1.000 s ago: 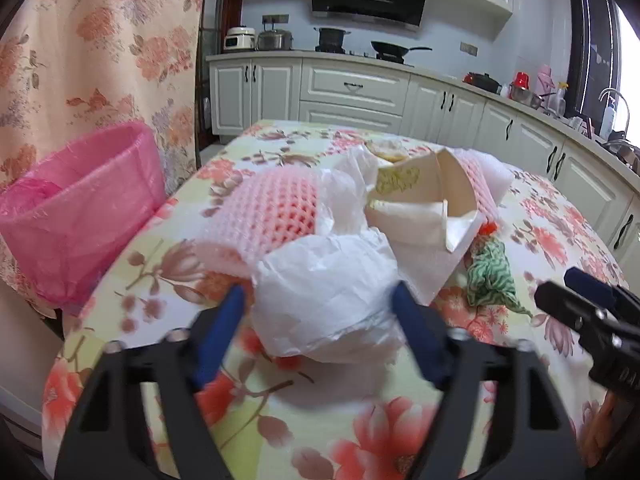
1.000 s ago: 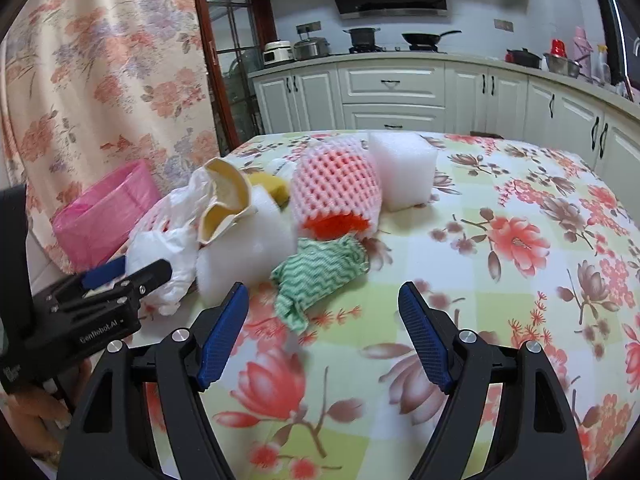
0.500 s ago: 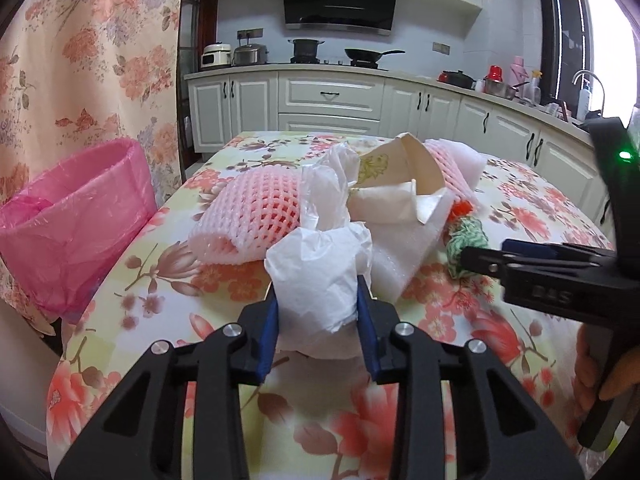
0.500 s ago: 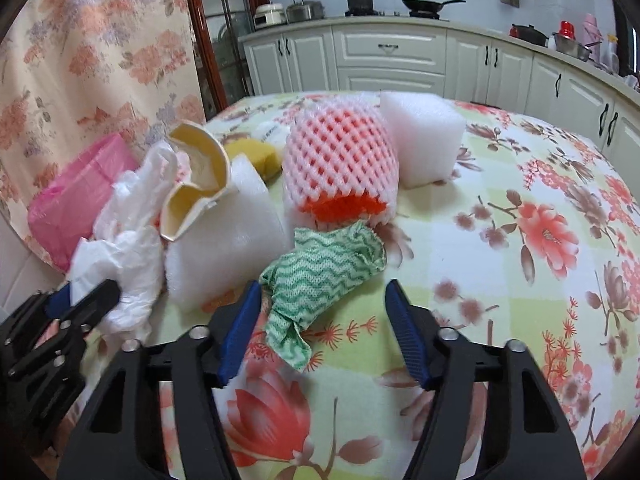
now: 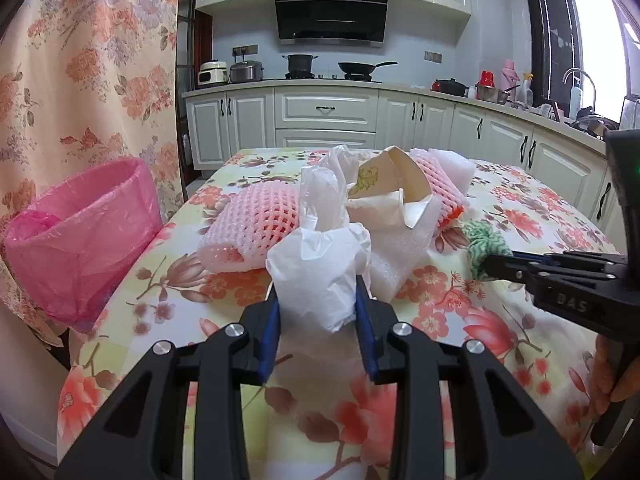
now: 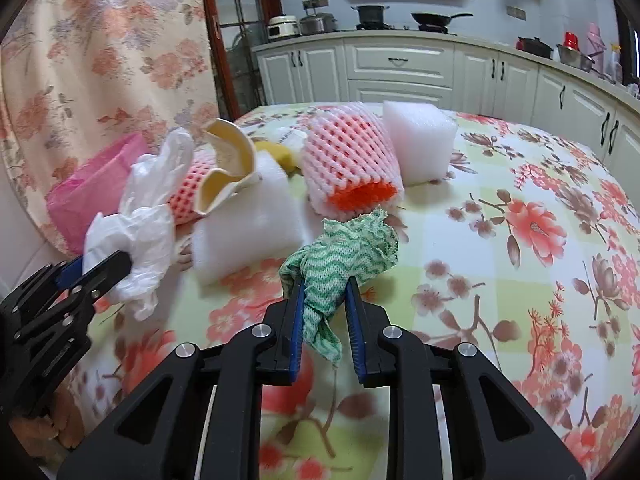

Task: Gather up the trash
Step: 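Grasp the white plastic bag with the left tool while the right tool grasps the green striped cloth, then carry the bag and cloth over the pink bin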

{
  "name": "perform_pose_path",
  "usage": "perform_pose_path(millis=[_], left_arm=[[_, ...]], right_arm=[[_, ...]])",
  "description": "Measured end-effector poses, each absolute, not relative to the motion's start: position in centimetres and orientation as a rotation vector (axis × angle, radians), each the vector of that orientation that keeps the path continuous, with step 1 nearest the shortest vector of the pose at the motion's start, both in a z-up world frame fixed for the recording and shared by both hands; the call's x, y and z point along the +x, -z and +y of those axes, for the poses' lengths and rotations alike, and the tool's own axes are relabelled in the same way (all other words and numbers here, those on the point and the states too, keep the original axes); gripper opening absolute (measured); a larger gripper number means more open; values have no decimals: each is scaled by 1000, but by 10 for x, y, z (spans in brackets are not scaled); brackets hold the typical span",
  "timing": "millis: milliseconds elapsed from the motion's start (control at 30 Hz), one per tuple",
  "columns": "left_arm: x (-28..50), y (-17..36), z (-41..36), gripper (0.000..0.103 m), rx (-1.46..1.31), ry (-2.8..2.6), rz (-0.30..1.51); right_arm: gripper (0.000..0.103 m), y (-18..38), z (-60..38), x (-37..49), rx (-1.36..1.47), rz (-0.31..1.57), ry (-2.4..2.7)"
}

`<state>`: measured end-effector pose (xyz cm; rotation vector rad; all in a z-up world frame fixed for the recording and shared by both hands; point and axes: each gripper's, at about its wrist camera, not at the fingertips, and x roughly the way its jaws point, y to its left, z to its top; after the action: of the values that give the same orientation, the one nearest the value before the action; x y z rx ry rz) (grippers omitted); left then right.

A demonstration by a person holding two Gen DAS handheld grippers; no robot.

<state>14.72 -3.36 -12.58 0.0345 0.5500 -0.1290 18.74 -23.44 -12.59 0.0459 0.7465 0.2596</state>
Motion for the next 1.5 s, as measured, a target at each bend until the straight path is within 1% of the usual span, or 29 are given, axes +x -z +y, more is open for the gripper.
perform_pose_path(millis=[267,667,933,1167,1500], left_arm=[[131,119,-28,32,49,119,510],[92,91,1,32,11,79,395],[77,83,26,32,-24,45,369],[69,64,49,32,-38,-8,314],[82,33,119,32,-38,-122,254]], right_arm=[[23,110,-221,163,14,680,-326],[23,83,-184,131,-53,559,-443],[23,71,-157,133,-85,534,-503],[23,57,-117,139,-129,500,-590],[23,28,-47,176,-129,456,-727]])
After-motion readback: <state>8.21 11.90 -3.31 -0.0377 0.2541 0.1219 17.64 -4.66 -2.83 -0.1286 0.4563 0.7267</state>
